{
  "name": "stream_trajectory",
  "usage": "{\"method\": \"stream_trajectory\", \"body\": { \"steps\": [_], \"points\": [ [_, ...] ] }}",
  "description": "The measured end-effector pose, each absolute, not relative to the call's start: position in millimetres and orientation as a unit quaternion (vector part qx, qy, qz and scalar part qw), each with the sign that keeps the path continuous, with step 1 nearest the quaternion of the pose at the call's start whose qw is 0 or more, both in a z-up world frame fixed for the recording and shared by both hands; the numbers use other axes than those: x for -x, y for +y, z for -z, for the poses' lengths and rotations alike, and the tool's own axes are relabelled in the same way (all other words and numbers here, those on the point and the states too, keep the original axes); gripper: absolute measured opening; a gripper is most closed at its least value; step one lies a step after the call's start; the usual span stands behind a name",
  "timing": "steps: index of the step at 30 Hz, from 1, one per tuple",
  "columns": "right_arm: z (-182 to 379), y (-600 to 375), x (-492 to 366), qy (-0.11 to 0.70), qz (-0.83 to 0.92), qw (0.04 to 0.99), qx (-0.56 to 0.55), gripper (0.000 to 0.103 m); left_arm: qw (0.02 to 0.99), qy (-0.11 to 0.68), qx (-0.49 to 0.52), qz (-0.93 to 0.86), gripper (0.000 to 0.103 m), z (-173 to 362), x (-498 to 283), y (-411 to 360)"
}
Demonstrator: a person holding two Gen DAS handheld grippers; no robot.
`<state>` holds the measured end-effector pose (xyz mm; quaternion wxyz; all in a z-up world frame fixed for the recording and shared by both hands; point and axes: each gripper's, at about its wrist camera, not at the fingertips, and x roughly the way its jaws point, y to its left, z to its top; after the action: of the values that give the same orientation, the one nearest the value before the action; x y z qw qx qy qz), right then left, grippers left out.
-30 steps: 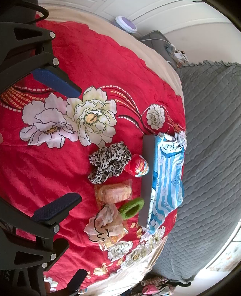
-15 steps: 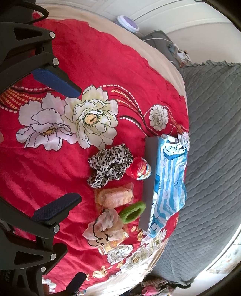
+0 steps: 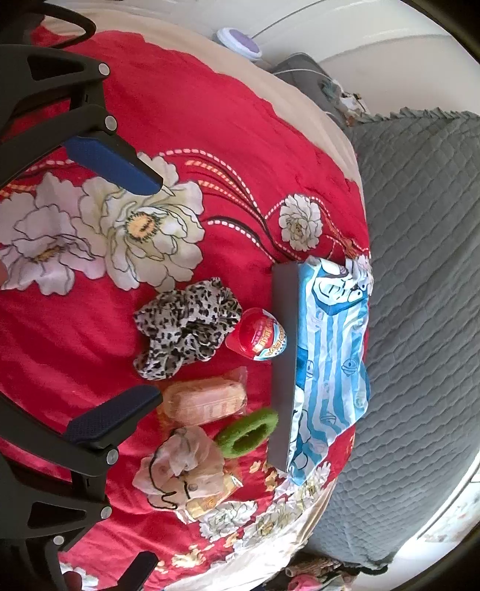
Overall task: Organize objects
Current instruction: 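Move the left tool toward the leopard scrunchie while the right tool approaches the sheer beige scrunchie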
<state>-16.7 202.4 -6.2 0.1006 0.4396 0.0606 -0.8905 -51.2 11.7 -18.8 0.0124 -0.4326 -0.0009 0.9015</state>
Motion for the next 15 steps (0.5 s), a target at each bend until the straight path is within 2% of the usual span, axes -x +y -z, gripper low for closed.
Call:
{"method": "stream_trajectory", "body": {
  "steps": [15],
  "points": [
    [16, 197, 37, 0.081, 0.889, 0.104, -0.438, 0.102, 0.011, -0.006, 0.447, -0.895, 0.102, 32, 68, 11]
  ]
}}
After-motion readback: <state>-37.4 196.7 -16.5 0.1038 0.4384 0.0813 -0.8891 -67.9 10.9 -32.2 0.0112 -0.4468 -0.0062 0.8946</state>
